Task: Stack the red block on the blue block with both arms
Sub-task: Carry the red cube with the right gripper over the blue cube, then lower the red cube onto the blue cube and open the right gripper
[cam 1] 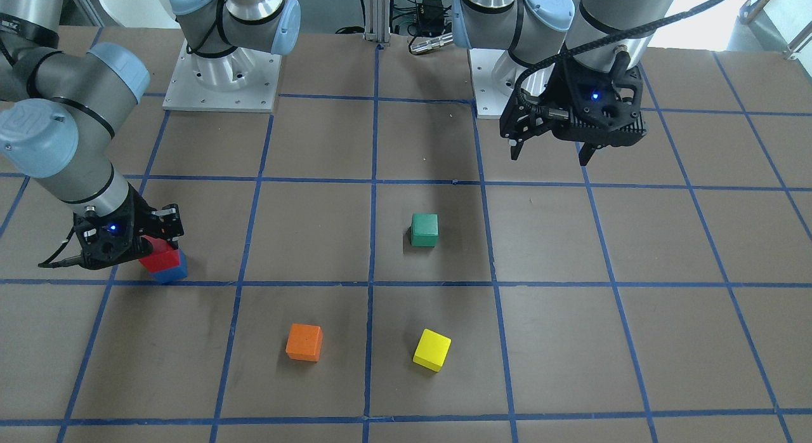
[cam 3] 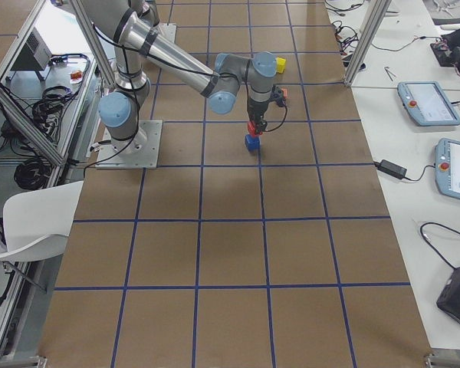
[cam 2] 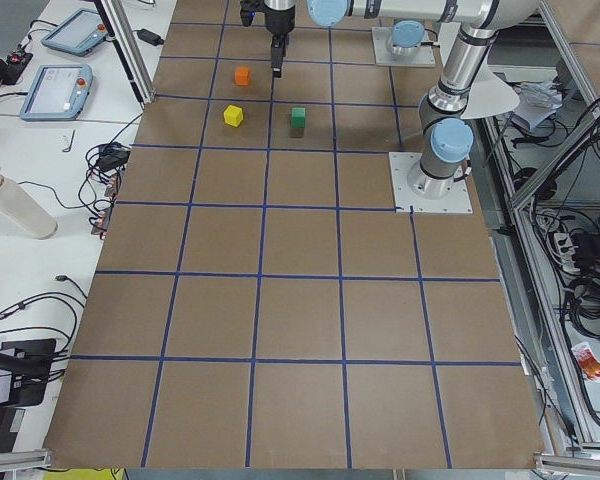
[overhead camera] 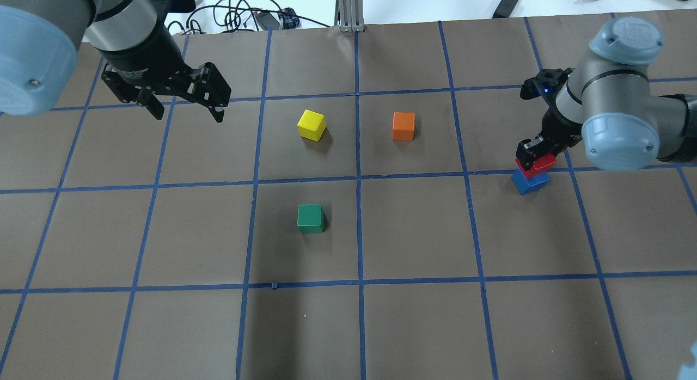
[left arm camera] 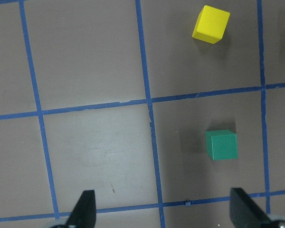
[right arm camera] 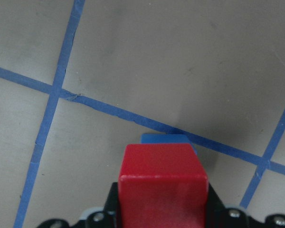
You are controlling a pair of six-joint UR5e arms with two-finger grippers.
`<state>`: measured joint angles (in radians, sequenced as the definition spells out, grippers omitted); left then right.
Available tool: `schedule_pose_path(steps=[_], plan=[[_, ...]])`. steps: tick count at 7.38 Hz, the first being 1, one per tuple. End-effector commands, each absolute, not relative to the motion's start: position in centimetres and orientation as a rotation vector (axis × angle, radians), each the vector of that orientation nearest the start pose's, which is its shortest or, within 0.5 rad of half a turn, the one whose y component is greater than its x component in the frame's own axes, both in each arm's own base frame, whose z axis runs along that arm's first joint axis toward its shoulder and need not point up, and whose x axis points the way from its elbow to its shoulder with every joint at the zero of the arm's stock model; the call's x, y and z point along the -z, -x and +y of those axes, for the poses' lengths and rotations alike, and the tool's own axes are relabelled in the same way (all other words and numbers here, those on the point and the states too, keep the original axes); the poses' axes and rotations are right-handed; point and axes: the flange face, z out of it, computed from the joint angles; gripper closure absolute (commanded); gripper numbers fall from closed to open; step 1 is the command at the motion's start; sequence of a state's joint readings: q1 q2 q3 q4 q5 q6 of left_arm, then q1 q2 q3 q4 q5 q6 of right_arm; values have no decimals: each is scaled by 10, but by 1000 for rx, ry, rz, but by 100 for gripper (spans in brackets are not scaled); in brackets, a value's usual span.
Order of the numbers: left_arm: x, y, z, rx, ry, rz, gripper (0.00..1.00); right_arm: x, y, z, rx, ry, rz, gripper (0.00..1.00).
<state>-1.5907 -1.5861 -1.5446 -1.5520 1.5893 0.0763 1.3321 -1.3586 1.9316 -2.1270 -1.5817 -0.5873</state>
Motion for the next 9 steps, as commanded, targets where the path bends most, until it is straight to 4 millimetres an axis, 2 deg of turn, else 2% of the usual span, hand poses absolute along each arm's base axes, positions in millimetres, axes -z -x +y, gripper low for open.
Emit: schedule_pose_path(steps=[1, 3, 6, 7, 8, 9], plan=[[-495, 141, -499, 47, -150, 3118, 0, -262, -4, -534, -39, 551, 3100, 100], [-495, 141, -499, 45, -148, 3119, 0, -254, 5, -535, -60, 530, 3095, 100], [-495, 141, -499, 45, -148, 3119, 0, -253, 5, -535, -65, 520, 3096, 100], [-494, 141, -499, 45, -148, 3119, 0, -253, 5, -535, -65, 509, 3098, 91], [-495, 141, -499, 45, -146, 3119, 0, -252, 5, -535, -66, 511, 3095, 29], [-494, 141, -499, 45, -146, 3119, 0, -253, 6, -535, -65, 504, 3098, 10]])
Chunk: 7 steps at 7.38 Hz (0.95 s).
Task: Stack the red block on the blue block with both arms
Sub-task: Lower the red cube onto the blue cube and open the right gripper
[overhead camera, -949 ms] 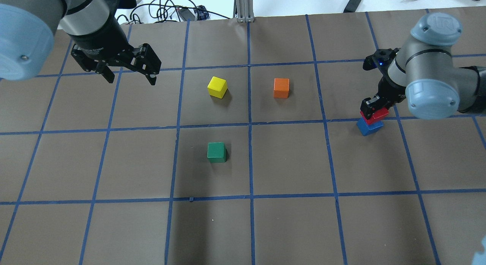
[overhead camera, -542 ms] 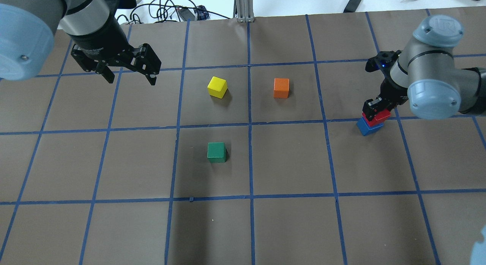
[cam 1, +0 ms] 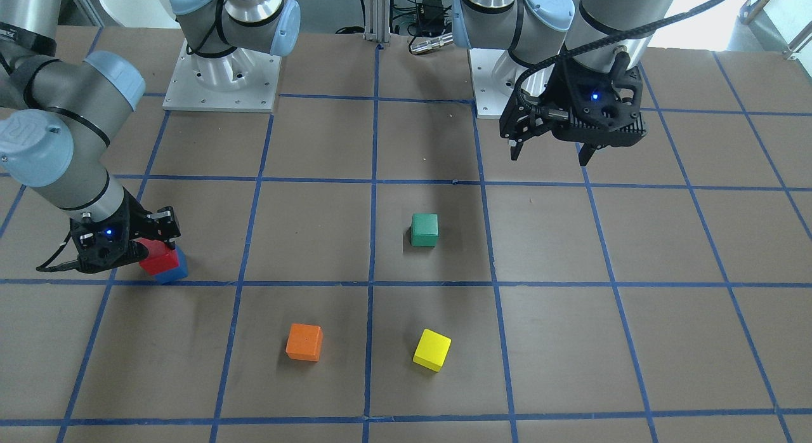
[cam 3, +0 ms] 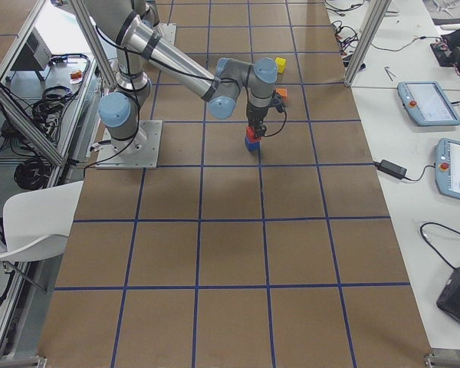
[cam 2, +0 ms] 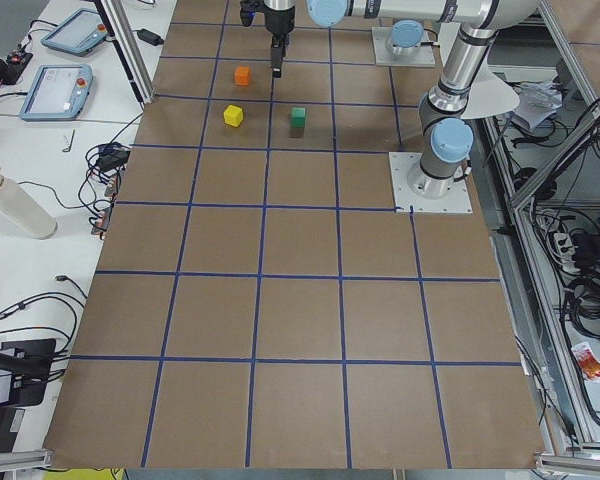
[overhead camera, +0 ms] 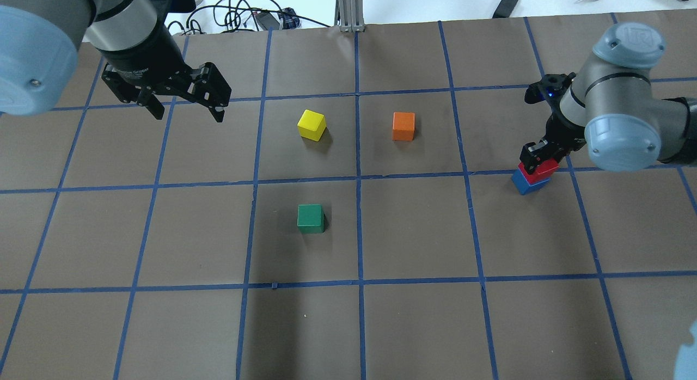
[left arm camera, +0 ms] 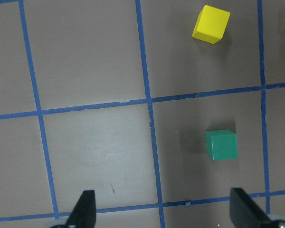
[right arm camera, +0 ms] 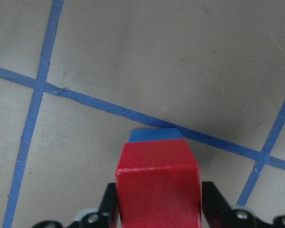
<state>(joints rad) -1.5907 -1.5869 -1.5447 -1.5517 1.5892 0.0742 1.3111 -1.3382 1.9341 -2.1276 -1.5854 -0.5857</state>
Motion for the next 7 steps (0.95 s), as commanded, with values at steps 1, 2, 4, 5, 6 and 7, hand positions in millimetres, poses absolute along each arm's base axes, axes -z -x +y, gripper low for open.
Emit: schedule_pose_path(steps=[1, 2, 4, 5, 6, 7], plan=[[-495, 141, -499, 45, -146, 3119, 0, -251, 6, -536, -71, 506, 3096, 0], [-494, 141, -499, 42, -146, 3119, 0, -255, 8, -538, -69, 502, 3101, 0], [-494, 141, -499, 45, -146, 3119, 0, -295, 10, -545, -84, 472, 3120, 0], [-495, 141, -499, 45, -146, 3119, 0, -341, 14, -546, -90, 479, 3165, 0], [-495, 141, -499, 47, -146, 3119, 0, -364, 11, -543, -166, 344, 3154, 0], [-497, 141, -498, 49, -145, 3117, 0, -402, 6, -541, -148, 244, 3170, 0]])
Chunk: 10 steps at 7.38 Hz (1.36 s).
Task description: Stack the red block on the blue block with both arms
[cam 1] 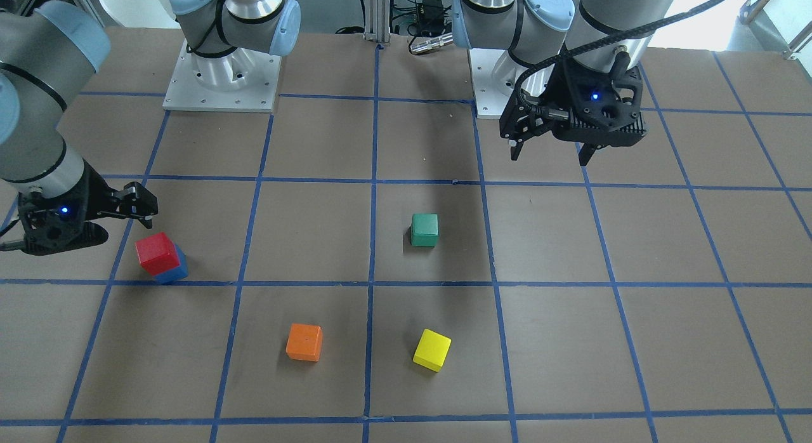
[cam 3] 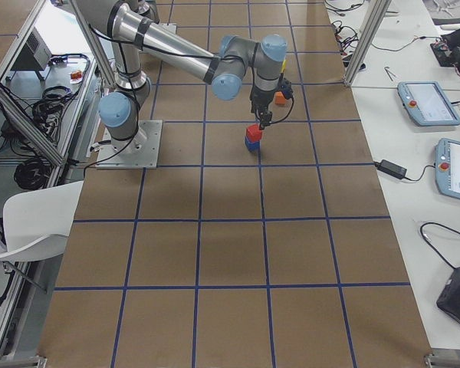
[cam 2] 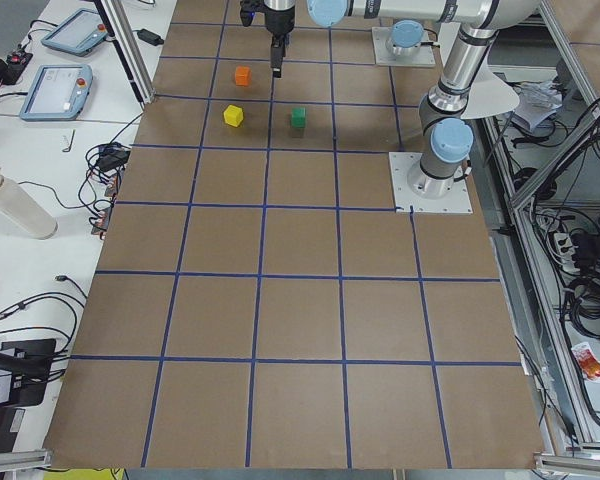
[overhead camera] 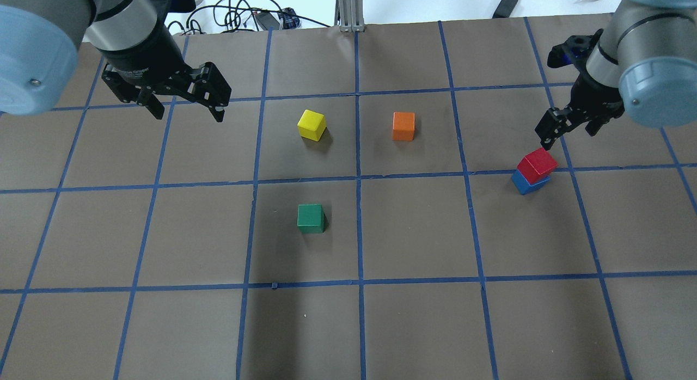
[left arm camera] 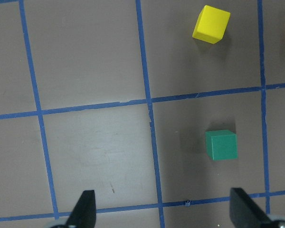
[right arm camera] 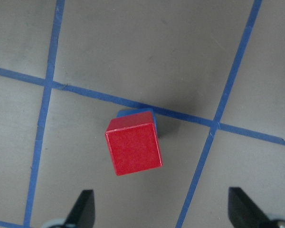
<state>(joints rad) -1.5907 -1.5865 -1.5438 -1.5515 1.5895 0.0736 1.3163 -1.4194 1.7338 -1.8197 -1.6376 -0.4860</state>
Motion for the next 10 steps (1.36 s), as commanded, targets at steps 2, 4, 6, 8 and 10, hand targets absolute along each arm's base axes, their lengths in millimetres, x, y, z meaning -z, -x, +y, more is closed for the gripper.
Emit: schedule_pose_path(steps=[2, 4, 6, 8, 10], plan=[[-496, 141, -499, 47, -145, 3117, 0, -441, -38, -542, -83, 125, 3150, 0], [-497, 141, -499, 52, -145, 3117, 0, -450, -105, -537, -56, 87, 3143, 0], [-497, 141, -499, 49, -145, 3117, 0, -440, -110, -538, -88, 73, 3148, 0], [-497, 141, -499, 49, -148, 3117, 0, -446, -112, -532, -86, 18, 3153, 0], [-496, 141, -499, 49, -148, 3117, 0, -449, -129, -522, -92, -52, 3164, 0]])
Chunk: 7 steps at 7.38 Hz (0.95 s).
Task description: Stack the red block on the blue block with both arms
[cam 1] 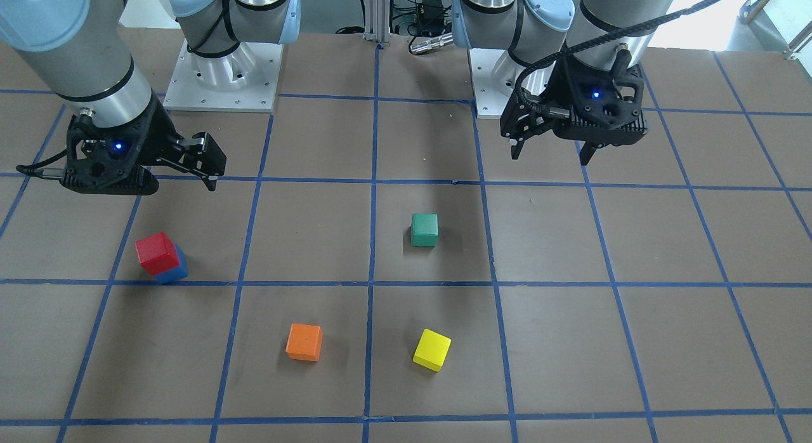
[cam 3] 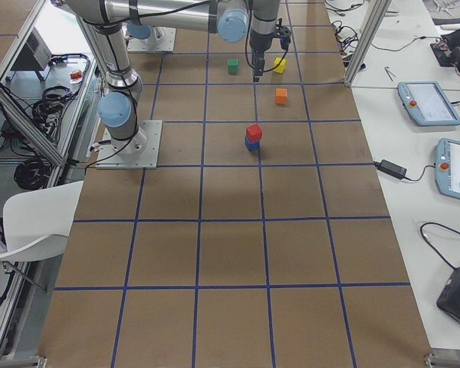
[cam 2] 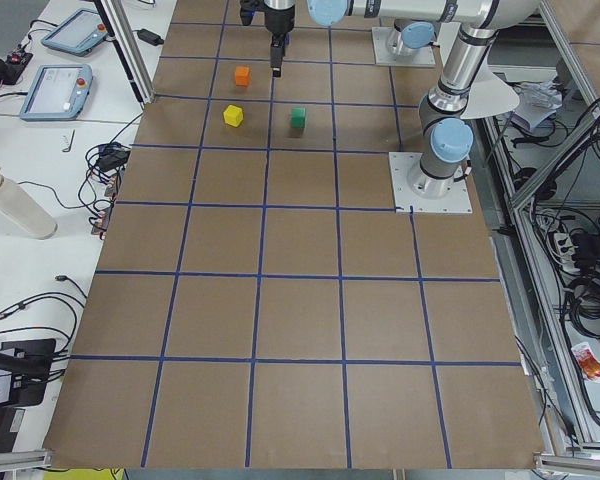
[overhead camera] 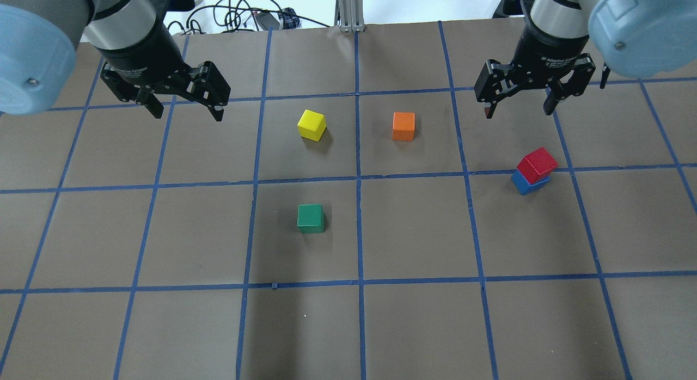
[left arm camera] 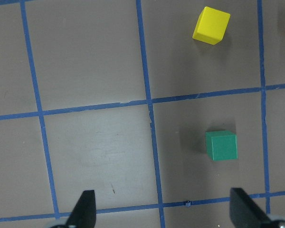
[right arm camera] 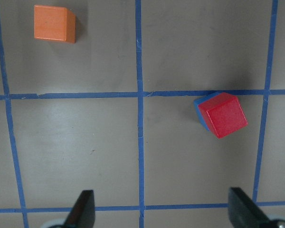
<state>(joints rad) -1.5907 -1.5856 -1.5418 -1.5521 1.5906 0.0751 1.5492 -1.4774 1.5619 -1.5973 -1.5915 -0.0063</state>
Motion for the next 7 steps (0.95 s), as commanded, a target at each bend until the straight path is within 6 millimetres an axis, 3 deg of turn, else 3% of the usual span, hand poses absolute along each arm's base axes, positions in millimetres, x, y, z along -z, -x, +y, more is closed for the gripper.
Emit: schedule_pose_path(steps=[1, 7], plan=[[-496, 141, -499, 47, -145, 3117, 0, -453, -130, -521, -82, -60, 3164, 0], [-496, 141, -498, 47, -148, 3117, 0, -453, -130, -522, -65, -60, 3169, 0]])
